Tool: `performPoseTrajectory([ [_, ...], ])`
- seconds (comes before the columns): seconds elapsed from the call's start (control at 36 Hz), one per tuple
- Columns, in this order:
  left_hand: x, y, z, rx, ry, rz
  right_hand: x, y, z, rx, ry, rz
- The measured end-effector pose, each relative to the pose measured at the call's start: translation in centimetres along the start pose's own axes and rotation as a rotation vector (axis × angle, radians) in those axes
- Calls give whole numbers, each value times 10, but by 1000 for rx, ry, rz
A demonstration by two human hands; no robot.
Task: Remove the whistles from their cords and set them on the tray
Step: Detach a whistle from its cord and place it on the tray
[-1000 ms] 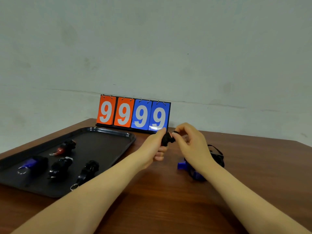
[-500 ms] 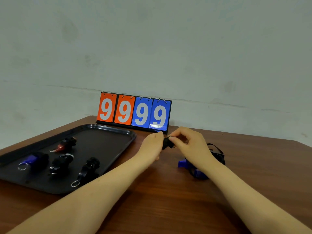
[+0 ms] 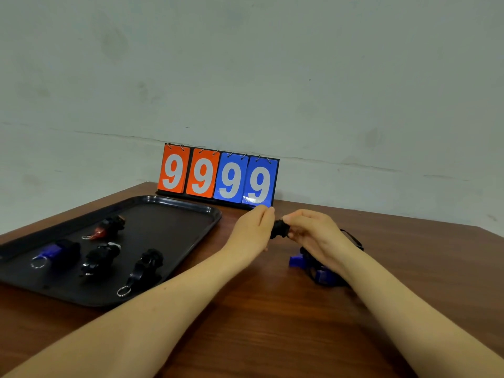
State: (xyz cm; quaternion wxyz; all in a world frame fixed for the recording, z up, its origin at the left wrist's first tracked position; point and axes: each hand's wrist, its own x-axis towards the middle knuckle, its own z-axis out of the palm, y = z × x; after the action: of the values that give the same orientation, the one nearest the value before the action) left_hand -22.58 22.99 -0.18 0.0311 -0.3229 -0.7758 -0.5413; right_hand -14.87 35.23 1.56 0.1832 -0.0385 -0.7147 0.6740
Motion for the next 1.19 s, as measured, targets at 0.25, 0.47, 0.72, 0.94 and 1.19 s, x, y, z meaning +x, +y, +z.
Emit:
performPoseTrajectory([
  [0.25, -1, 6, 3, -235, -55, -42, 2, 3, 1, 452, -31, 186],
  [0.47, -3, 4, 3, -363, -81, -107, 3, 3, -1, 570, -35, 274],
  [0.72, -3, 11, 4, -729, -82, -263, 4, 3, 8, 500, 49, 86],
  [0.94, -4, 8, 3, -799, -161, -219, 2, 5, 11, 446, 41, 20],
  [1.19, -5, 11, 1, -998, -168, -307, 1, 7, 16, 405, 32, -27],
])
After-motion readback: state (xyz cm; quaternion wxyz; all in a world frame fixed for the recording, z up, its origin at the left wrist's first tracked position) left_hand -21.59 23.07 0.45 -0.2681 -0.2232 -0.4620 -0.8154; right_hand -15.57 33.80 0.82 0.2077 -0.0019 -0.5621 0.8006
